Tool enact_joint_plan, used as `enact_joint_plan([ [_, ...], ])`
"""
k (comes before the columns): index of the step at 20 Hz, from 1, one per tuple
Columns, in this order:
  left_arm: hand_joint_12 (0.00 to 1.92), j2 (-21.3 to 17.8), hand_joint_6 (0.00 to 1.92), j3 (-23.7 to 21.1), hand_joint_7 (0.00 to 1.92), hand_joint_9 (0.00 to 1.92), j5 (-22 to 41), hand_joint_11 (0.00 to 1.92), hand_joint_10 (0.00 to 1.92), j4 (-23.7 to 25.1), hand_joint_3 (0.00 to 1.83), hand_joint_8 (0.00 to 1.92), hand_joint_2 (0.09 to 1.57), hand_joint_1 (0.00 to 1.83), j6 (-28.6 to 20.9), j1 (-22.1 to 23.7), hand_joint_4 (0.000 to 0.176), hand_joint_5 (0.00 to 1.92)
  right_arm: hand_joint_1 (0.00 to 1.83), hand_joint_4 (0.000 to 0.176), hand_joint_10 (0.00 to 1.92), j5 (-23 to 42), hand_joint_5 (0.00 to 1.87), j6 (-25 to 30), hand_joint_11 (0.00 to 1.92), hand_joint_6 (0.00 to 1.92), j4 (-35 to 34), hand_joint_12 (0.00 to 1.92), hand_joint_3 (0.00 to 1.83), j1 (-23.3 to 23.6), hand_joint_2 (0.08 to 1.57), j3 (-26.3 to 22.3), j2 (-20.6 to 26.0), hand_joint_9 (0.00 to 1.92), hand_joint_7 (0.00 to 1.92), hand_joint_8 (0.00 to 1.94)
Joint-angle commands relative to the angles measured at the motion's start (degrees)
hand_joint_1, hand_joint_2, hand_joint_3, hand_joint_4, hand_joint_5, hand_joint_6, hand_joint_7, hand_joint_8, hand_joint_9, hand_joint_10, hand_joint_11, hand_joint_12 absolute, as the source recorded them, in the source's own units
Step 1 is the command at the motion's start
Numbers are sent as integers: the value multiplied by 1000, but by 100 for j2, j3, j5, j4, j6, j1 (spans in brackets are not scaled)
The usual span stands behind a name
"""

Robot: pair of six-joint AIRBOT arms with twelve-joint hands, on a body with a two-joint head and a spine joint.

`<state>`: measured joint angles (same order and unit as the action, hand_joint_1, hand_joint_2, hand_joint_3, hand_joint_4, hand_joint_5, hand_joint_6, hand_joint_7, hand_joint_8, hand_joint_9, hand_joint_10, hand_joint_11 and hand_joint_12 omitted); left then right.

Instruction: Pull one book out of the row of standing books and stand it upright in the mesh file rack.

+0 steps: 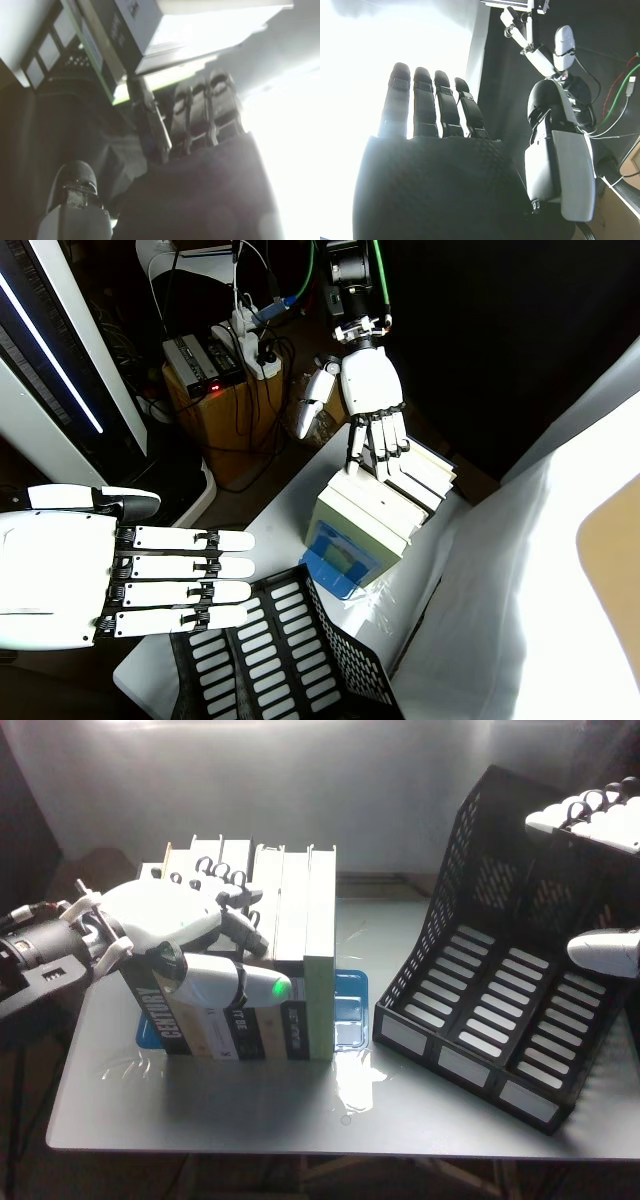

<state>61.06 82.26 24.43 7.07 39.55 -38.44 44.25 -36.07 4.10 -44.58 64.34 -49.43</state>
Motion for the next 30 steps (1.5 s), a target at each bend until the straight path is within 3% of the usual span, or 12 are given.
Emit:
enact_joint_plan([
  [1, 0, 15, 5, -70, 96, 0, 89, 0, 0, 66, 0, 4, 1067, 0, 10, -84, 0, 703, 301, 0, 0, 657, 0, 38, 0, 0, -130, 0, 1, 17, 1239, 33, 21, 0, 0, 0],
  [11, 0, -633, 32, -985, 158, 0, 914, 0, 0, -25, 0, 18, 1074, 0, 32, -726, 0, 783, 265, 0, 0, 657, 0, 92, 0, 0, -138, 0, 2, -3, 1244, 35, 19, 0, 0, 0],
  [14, 0, -735, 12, -1177, 92, 0, 1117, 0, 0, -25, 0, 0, 1086, 0, -33, -918, 0, 744, 246, 0, 0, 655, 0, 96, 0, 0, -151, 0, 2, -13, 1245, 37, 16, 0, 0, 0],
  [22, 0, -690, 16, -1425, 143, 0, 1532, 0, 0, -15, 1, 18, 1089, 0, -421, -1439, 0, 752, 264, 0, 0, 654, 0, 107, 0, 0, -187, 0, 2, -37, 1247, 37, 16, 0, 0, 0],
  [30, 0, -678, 0, -1548, 69, 0, 1739, 0, 0, 123, 10, 4, 1114, 0, -644, -1554, 0, 622, 282, 0, 0, 645, 0, 114, 0, 0, -202, 0, 1, -48, 1250, 41, 16, 0, 0, 0],
])
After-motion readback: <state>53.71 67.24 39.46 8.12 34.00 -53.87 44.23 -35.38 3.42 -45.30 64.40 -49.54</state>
